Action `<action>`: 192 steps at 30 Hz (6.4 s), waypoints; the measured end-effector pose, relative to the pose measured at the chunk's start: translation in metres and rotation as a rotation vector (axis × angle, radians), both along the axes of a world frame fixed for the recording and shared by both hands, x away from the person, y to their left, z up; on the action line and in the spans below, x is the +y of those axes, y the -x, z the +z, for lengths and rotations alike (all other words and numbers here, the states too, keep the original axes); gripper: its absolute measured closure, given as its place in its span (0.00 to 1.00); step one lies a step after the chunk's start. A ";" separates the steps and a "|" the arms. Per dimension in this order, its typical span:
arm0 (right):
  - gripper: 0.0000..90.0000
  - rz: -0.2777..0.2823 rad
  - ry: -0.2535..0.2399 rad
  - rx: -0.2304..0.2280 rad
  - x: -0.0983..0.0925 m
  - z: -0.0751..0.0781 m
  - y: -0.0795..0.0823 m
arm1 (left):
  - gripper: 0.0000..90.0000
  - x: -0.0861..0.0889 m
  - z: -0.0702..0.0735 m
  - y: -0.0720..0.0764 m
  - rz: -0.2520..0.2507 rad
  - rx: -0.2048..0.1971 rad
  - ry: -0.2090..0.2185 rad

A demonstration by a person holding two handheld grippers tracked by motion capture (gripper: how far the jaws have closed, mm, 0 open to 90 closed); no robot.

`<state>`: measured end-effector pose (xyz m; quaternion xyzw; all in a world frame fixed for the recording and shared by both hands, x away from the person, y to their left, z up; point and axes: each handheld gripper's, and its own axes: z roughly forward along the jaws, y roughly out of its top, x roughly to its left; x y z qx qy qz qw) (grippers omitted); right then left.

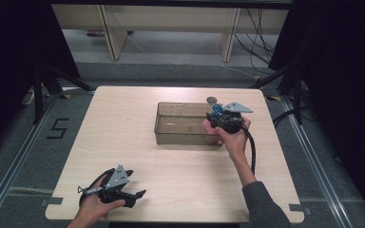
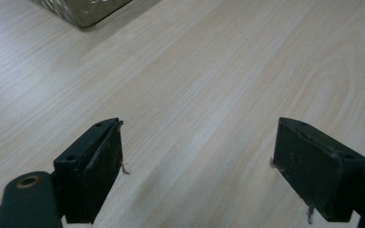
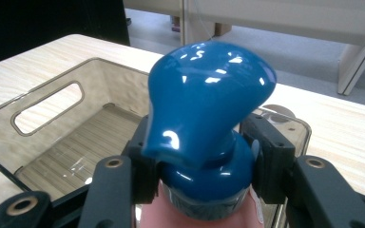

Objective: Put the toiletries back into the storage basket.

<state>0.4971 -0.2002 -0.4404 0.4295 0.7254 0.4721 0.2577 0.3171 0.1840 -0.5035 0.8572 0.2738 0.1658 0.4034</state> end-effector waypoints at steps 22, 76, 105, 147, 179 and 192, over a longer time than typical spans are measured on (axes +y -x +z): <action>0.28 -0.009 -0.100 0.029 -0.009 0.011 0.011 | 0.18 0.000 0.000 0.000 0.001 0.001 0.002; 0.23 0.023 -0.092 0.003 -0.020 0.016 0.050 | 0.18 0.002 0.001 -0.001 0.006 -0.004 0.000; 0.23 0.024 -0.121 0.036 -0.020 0.014 0.070 | 0.18 0.002 0.001 -0.001 0.020 0.002 0.017; 0.24 0.088 -0.138 0.015 -0.018 0.009 0.096 | 0.18 0.002 0.001 -0.001 0.021 0.000 0.017; 0.23 0.107 -0.158 0.048 -0.022 -0.001 0.116 | 0.18 0.003 0.001 -0.002 0.020 0.010 0.009; 0.19 0.122 -0.140 0.062 -0.022 -0.005 0.126 | 0.18 0.003 0.001 -0.002 0.019 0.006 0.016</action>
